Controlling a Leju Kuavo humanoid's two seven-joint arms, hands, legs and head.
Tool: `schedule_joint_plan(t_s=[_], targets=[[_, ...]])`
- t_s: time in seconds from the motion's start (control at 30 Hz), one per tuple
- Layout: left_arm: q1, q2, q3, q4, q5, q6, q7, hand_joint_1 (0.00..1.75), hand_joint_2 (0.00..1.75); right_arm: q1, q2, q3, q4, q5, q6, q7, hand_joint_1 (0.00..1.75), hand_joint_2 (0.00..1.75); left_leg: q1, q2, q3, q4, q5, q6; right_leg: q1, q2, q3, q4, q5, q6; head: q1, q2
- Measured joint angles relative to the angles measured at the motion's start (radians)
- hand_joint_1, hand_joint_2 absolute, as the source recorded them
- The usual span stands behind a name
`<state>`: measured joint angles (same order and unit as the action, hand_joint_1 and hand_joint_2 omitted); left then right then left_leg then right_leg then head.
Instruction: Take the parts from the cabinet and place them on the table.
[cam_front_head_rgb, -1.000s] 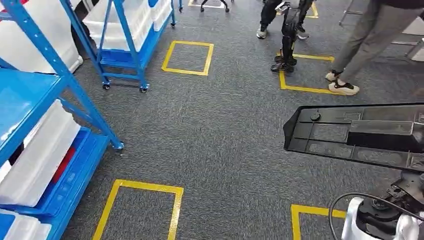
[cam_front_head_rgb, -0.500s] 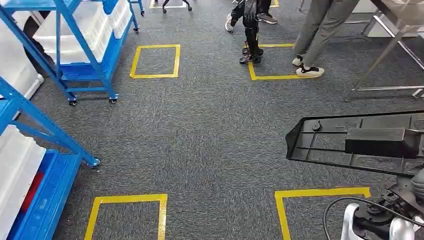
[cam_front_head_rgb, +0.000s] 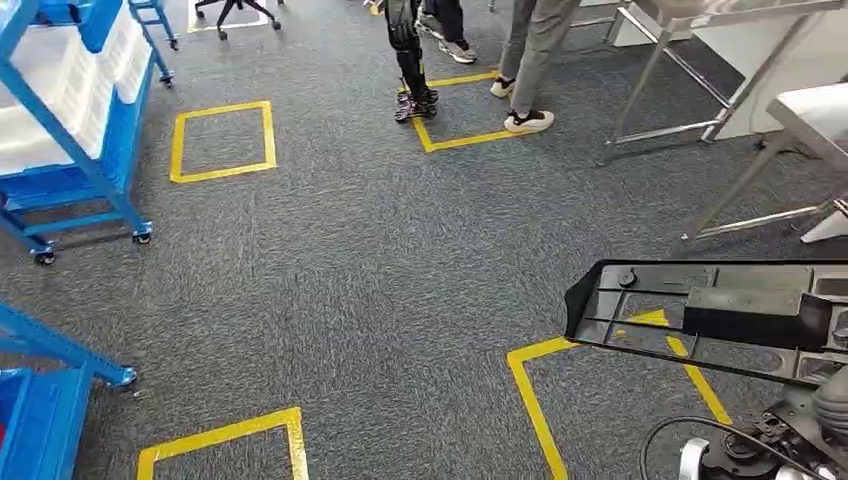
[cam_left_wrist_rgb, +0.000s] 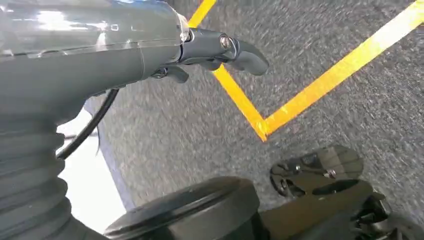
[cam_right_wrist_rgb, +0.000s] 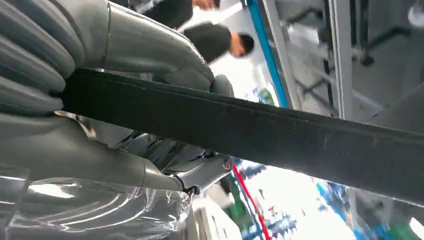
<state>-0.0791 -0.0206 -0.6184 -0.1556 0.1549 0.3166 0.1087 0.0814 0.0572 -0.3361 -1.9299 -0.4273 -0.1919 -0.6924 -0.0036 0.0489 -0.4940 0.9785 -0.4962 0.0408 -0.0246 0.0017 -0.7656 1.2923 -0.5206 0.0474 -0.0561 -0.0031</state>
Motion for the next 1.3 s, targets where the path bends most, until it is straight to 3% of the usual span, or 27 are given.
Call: schedule_joint_plan(t_s=[0.07, 0.1, 0.13, 0.27, 0.3, 0.33, 0.37, 0.43, 0.47, 0.5, 0.53, 0.57, 0.6, 0.63, 0.67, 0.77, 0.8, 0.87, 0.93, 0.97, 1.0, 1.03, 1.1, 1.13, 1.17, 1.27, 1.3], targets=[[-0.002, 0.003, -0.003, 0.000, -0.010, 0.003, 0.006, 0.00, 1.75, 0.002, 0.004, -0.003, -0.001, -0.004, 0.004, -0.002, 1.75, 1.75, 0.001, 0.025, 0.008, 0.001, -0.007, -0.006, 0.000, -0.018, 0.096, -0.165, 0.077, -0.001, 0.000, 0.000], [-0.002, 0.005, -0.008, 0.000, -0.017, -0.001, 0.008, 0.00, 1.75, 0.003, 0.006, -0.005, -0.006, -0.006, 0.008, -0.003, 1.75, 1.75, 0.000, 0.036, 0.013, 0.002, -0.012, -0.011, 0.001, -0.052, 0.154, -0.261, 0.105, -0.005, 0.000, 0.000], [-0.003, 0.009, -0.012, 0.000, -0.022, -0.013, 0.014, 0.00, 1.75, 0.003, 0.009, -0.008, -0.010, -0.005, 0.015, -0.004, 1.75, 1.75, -0.005, 0.043, 0.015, 0.001, -0.016, -0.015, 0.011, -0.077, 0.162, -0.274, 0.086, -0.017, 0.000, 0.000], [-0.022, 0.017, -0.030, 0.000, -0.035, -0.108, 0.056, 0.00, 1.75, 0.003, 0.024, -0.032, -0.037, 0.029, 0.029, -0.006, 1.75, 1.75, -0.007, 0.078, 0.030, -0.002, -0.027, -0.038, 0.019, -0.038, 0.158, -0.279, 0.088, -0.039, 0.000, 0.000], [-0.023, 0.017, -0.038, 0.000, -0.040, -0.124, 0.061, 0.00, 1.75, 0.003, 0.028, -0.040, -0.048, 0.037, 0.032, -0.006, 1.75, 1.75, -0.002, 0.071, 0.031, 0.004, -0.039, -0.045, 0.005, -0.026, 0.167, -0.289, 0.093, -0.047, 0.000, 0.000], [-0.023, 0.017, -0.044, 0.000, -0.041, -0.131, 0.061, 0.00, 1.75, 0.001, 0.032, -0.047, -0.056, 0.042, 0.033, -0.007, 1.75, 1.75, 0.000, 0.023, 0.022, 0.037, -0.060, -0.048, 0.006, -0.018, 0.169, -0.291, 0.093, -0.053, 0.000, 0.000], [-0.026, 0.017, -0.047, 0.000, -0.040, -0.138, 0.061, 0.00, 1.75, -0.004, 0.036, -0.052, -0.061, 0.048, 0.035, -0.007, 1.75, 1.75, 0.002, -0.015, -0.012, 0.113, -0.103, -0.050, 0.006, -0.010, 0.168, -0.291, 0.093, -0.059, 0.000, 0.000], [-0.037, 0.017, -0.047, 0.000, -0.032, -0.143, 0.061, 0.00, 1.75, -0.010, 0.046, -0.061, -0.066, 0.054, 0.037, -0.006, 1.75, 1.75, 0.003, -0.040, -0.088, 0.275, -0.172, -0.054, 0.009, 0.010, 0.168, -0.290, 0.092, -0.062, 0.000, 0.000], [-0.043, 0.016, -0.047, 0.000, -0.031, -0.148, 0.061, 0.00, 1.75, -0.010, 0.053, -0.066, -0.066, 0.057, 0.038, -0.004, 1.75, 1.75, 0.003, -0.044, -0.117, 0.336, -0.185, -0.054, 0.011, 0.023, 0.169, -0.289, 0.092, -0.062, 0.000, 0.000], [-0.047, 0.016, -0.047, 0.000, -0.031, -0.149, 0.061, 0.00, 1.75, -0.010, 0.055, -0.073, -0.066, 0.061, 0.039, -0.003, 1.75, 1.75, 0.003, -0.044, -0.119, 0.337, -0.166, -0.053, 0.012, 0.038, 0.171, -0.288, 0.091, -0.062, 0.000, 0.000], [-0.046, 0.016, -0.048, 0.000, -0.031, -0.150, 0.062, 0.00, 1.75, -0.011, 0.056, -0.077, -0.066, 0.063, 0.040, -0.002, 1.75, 1.75, 0.003, -0.044, -0.102, 0.295, -0.129, -0.051, 0.012, 0.052, 0.172, -0.287, 0.091, -0.062, 0.000, 0.000], [-0.043, 0.016, -0.049, 0.000, -0.032, -0.150, 0.064, 0.00, 1.75, -0.013, 0.058, -0.083, -0.066, 0.065, 0.041, -0.002, 1.75, 1.75, 0.006, -0.049, -0.065, 0.206, -0.071, -0.048, 0.011, 0.071, 0.174, -0.285, 0.091, -0.061, 0.000, 0.000], [-0.039, 0.015, -0.050, 0.000, -0.032, -0.148, 0.068, 0.00, 1.75, -0.014, 0.059, -0.086, -0.067, 0.068, 0.045, -0.001, 1.75, 1.75, 0.009, -0.074, -0.030, 0.114, -0.018, -0.047, 0.010, 0.084, 0.175, -0.281, 0.090, -0.058, 0.000, 0.000], [-0.033, 0.015, -0.050, 0.000, -0.031, -0.146, 0.069, 0.00, 1.75, -0.014, 0.060, -0.089, -0.066, 0.069, 0.053, 0.000, 1.75, 1.75, 0.015, -0.146, -0.010, 0.057, -0.005, -0.046, 0.008, 0.098, 0.167, -0.278, 0.090, -0.053, 0.000, 0.000], [-0.031, 0.014, -0.050, 0.000, -0.026, -0.146, 0.071, 0.00, 1.75, -0.015, 0.060, -0.090, -0.066, 0.071, 0.057, 0.004, 1.75, 1.75, 0.017, -0.162, -0.008, 0.030, -0.010, -0.044, 0.011, 0.113, 0.157, -0.269, 0.094, -0.045, 0.000, 0.000], [-0.035, 0.010, -0.050, 0.000, -0.021, -0.146, 0.077, 0.00, 1.75, -0.014, 0.061, -0.096, -0.066, 0.084, 0.068, 0.007, 1.75, 1.75, 0.005, -0.128, -0.006, 0.026, -0.014, -0.027, 0.003, 0.150, 0.142, -0.280, 0.110, -0.019, 0.000, 0.000], [-0.035, 0.004, -0.050, 0.000, -0.019, -0.146, 0.077, 0.00, 1.75, -0.015, 0.060, -0.097, -0.067, 0.087, 0.069, 0.007, 1.75, 1.75, 0.016, -0.111, -0.001, 0.012, -0.004, -0.016, 0.003, 0.158, 0.139, -0.278, 0.112, -0.013, 0.000, 0.000], [-0.031, 0.004, -0.050, 0.000, -0.016, -0.146, 0.077, 0.00, 1.75, -0.015, 0.061, -0.100, -0.069, 0.092, 0.070, 0.006, 1.75, 1.75, 0.012, -0.080, 0.003, 0.002, 0.003, -0.005, 0.011, 0.036, 0.108, -0.207, 0.060, -0.014, 0.000, 0.000], [-0.029, 0.004, -0.049, 0.000, -0.014, -0.146, 0.077, 0.00, 1.75, -0.013, 0.061, -0.100, -0.069, 0.093, 0.069, 0.006, 1.75, 1.75, 0.007, -0.050, 0.000, 0.003, 0.003, -0.004, 0.008, 0.004, 0.031, -0.044, -0.017, -0.009, 0.001, 0.000], [-0.028, 0.004, -0.049, 0.000, -0.013, -0.146, 0.077, 0.00, 1.75, -0.011, 0.061, -0.100, -0.069, 0.093, 0.069, 0.006, 1.75, 1.75, 0.006, -0.032, -0.001, 0.004, 0.001, -0.003, 0.006, 0.003, -0.002, 0.025, -0.036, -0.007, 0.001, 0.000], [-0.028, 0.003, -0.049, 0.000, -0.013, -0.146, 0.077, 0.00, 1.75, -0.010, 0.061, -0.100, -0.069, 0.094, 0.069, 0.006, 1.75, 1.75, 0.005, -0.016, 0.001, 0.004, 0.000, -0.004, 0.004, 0.002, -0.006, 0.035, -0.027, -0.006, 0.001, 0.000], [-0.028, 0.003, -0.049, 0.000, -0.014, -0.146, 0.077, 0.00, 1.75, -0.010, 0.061, -0.101, -0.069, 0.095, 0.069, 0.006, 1.75, 1.75, 0.005, -0.002, 0.003, 0.004, -0.003, -0.006, 0.003, 0.000, 0.015, -0.003, 0.001, -0.005, 0.001, 0.000], [-0.028, 0.001, -0.049, 0.000, -0.014, -0.146, 0.077, 0.00, 1.75, -0.010, 0.061, -0.102, -0.069, 0.095, 0.069, 0.006, 1.75, 1.75, 0.005, 0.023, 0.013, 0.004, -0.011, -0.011, 0.003, -0.023, 0.117, -0.182, 0.083, -0.007, 0.001, 0.000], [-0.027, 0.001, -0.049, 0.000, -0.014, -0.146, 0.077, 0.00, 1.75, -0.011, 0.061, -0.102, -0.069, 0.096, 0.069, 0.006, 1.75, 1.75, 0.004, 0.035, 0.020, 0.005, -0.017, -0.016, 0.006, -0.068, 0.164, -0.270, 0.094, -0.012, 0.001, 0.000], [-0.026, 0.001, -0.049, 0.000, -0.015, -0.145, 0.077, 0.00, 1.75, -0.010, 0.061, -0.102, -0.069, 0.096, 0.069, 0.008, 1.75, 1.75, -0.005, 0.044, 0.018, 0.007, -0.023, -0.023, 0.016, -0.084, 0.169, -0.275, 0.086, -0.023, 0.001, 0.000], [-0.028, 0.001, -0.049, 0.000, -0.012, -0.146, 0.077, 0.00, 1.75, -0.011, 0.061, -0.102, -0.072, 0.097, 0.069, 0.007, 1.75, 1.75, -0.003, 0.071, 0.031, -0.002, -0.030, -0.036, 0.021, -0.045, 0.165, -0.273, 0.080, -0.039, 0.000, 0.000], [-0.031, 0.001, -0.049, 0.000, -0.011, -0.146, 0.077, 0.00, 1.75, -0.011, 0.060, -0.102, -0.072, 0.097, 0.069, 0.007, 1.75, 1.75, -0.005, 0.076, 0.040, -0.001, -0.036, -0.044, 0.013, -0.031, 0.170, -0.282, 0.084, -0.047, 0.000, 0.000]])
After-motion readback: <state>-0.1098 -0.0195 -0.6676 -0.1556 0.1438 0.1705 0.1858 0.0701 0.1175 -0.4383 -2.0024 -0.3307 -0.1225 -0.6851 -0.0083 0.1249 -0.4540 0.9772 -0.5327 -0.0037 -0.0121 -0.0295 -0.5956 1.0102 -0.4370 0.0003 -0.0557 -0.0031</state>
